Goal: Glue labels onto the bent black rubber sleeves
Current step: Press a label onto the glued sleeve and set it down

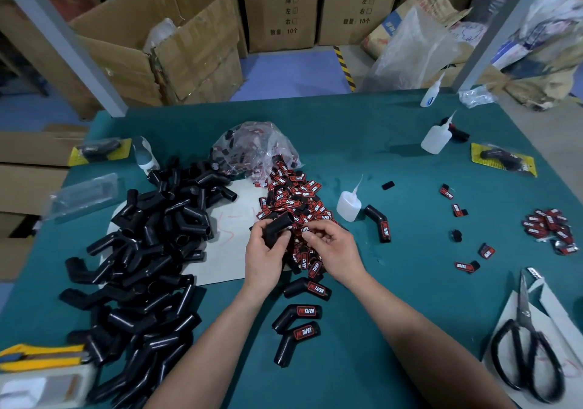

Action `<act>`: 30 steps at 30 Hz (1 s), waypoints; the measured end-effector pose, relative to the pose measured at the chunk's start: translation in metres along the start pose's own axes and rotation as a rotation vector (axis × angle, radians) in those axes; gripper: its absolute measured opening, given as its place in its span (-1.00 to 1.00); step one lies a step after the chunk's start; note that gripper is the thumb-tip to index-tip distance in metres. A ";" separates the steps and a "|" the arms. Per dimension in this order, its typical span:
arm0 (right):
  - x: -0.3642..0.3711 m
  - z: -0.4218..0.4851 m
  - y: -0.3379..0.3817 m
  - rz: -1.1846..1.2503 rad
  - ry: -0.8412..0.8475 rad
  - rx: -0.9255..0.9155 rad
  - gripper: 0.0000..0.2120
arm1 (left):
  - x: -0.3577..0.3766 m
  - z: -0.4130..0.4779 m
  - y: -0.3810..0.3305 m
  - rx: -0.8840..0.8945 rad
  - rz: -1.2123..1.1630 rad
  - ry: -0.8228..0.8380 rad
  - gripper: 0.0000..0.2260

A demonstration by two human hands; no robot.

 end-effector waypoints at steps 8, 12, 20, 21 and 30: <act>0.001 -0.001 -0.001 0.175 0.037 0.096 -0.73 | 0.003 0.001 0.005 -0.049 -0.073 0.073 -0.70; 0.001 -0.001 0.000 0.186 0.046 0.080 -0.76 | 0.003 0.003 0.006 -0.087 -0.115 0.091 -0.71; 0.002 0.004 -0.009 0.222 0.071 0.217 -0.88 | 0.004 0.003 0.008 -0.087 -0.101 0.108 -0.76; 0.002 0.004 -0.010 0.217 0.081 0.236 -0.88 | 0.004 0.002 0.008 -0.084 -0.089 0.111 -0.76; 0.009 -0.005 0.005 -0.282 0.054 -0.193 -0.82 | 0.003 0.001 0.005 -0.091 -0.126 0.111 -0.78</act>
Point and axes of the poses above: each hand's wrist, its own z-axis towards the middle knuckle, its own x-axis out of the palm, y = z × x, the point moved 5 cm from there along z, towards the middle knuckle, and after that the axes turned 12 degrees about -x, right-handed, at the moved point
